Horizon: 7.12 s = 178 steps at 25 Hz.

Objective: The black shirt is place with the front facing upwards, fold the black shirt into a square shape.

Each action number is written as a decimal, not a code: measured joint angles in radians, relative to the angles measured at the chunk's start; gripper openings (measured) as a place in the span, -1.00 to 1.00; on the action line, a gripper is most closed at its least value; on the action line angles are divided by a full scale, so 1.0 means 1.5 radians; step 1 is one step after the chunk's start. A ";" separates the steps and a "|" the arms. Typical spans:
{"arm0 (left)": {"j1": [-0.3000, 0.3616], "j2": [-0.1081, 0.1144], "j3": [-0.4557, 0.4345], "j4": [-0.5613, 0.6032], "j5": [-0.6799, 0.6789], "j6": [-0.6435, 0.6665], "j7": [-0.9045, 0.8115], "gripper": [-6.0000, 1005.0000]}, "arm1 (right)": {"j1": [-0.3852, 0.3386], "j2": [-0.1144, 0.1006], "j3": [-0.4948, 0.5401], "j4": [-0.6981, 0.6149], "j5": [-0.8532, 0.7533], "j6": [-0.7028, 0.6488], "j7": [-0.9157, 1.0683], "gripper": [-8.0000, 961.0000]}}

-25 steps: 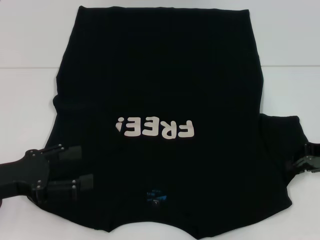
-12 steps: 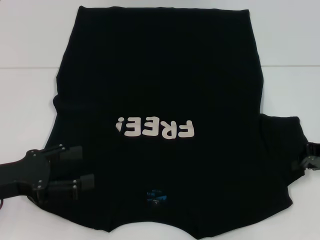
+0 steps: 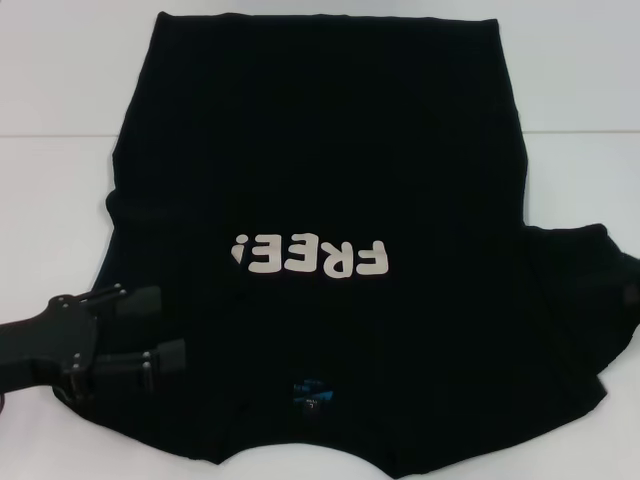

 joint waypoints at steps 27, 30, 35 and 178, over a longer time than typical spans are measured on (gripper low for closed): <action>0.007 -0.002 -0.002 -0.009 0.003 -0.003 -0.002 0.83 | 0.163 0.053 -0.145 0.021 0.024 0.025 -0.044 -0.93; 0.007 -0.002 -0.002 -0.010 0.002 -0.003 -0.002 0.83 | 0.164 0.053 -0.146 0.025 0.024 0.026 -0.046 -0.92; 0.007 -0.003 -0.002 -0.010 0.001 -0.003 -0.002 0.83 | 0.165 0.057 -0.153 0.026 0.026 0.028 -0.058 -0.92; -0.117 0.061 -0.012 0.021 0.336 -0.169 -0.606 -0.91 | -0.098 -0.030 0.066 -0.052 0.111 -0.266 -0.086 0.65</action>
